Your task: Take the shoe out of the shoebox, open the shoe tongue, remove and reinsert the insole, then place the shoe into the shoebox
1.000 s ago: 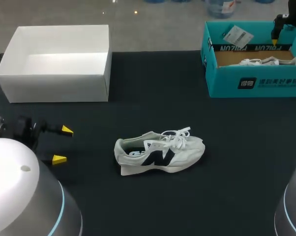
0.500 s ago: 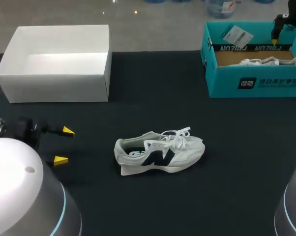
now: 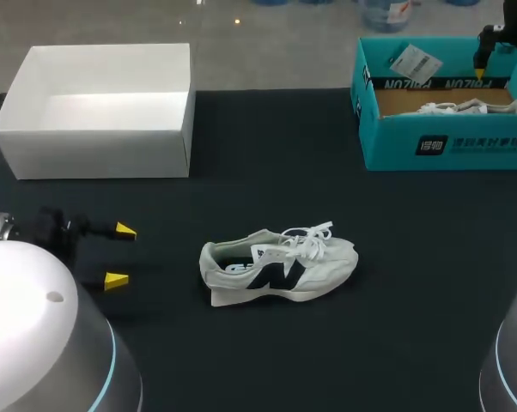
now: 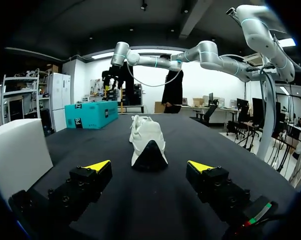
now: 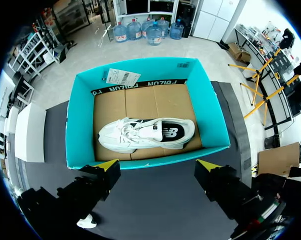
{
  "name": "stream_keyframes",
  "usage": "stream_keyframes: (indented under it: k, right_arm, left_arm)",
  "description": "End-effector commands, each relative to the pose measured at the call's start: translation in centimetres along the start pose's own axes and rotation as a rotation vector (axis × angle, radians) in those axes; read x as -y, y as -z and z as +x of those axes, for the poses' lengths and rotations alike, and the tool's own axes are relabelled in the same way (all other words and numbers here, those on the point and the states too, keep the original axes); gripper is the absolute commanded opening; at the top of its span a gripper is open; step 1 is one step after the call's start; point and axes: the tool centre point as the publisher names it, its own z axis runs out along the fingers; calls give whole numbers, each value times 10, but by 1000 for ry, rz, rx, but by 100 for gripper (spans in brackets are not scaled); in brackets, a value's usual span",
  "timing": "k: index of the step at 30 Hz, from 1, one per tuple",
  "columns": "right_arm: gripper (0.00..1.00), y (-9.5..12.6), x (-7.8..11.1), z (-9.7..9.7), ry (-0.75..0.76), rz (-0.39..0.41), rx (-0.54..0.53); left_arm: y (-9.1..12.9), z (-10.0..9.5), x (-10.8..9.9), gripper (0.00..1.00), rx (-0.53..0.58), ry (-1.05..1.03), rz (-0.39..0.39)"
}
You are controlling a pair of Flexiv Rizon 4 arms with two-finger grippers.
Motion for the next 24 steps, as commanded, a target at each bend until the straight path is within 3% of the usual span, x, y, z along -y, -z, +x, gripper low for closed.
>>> stream_keyframes:
  k: [1,14,19,24]
  right_arm:
    - [100,0,0,0,0,-1,0]
    - [100,0,0,0,0,-1,0]
    - [100,0,0,0,0,-1,0]
    - [100,0,0,0,0,-1,0]
  left_arm:
    - [-2,6,3,100,23,-2,-6]
    - [-2,6,3,100,23,-2,-6]
    - [-12,26,9,100,146,-13,-18]
    - [-19,33,11,100,243,10,-15]
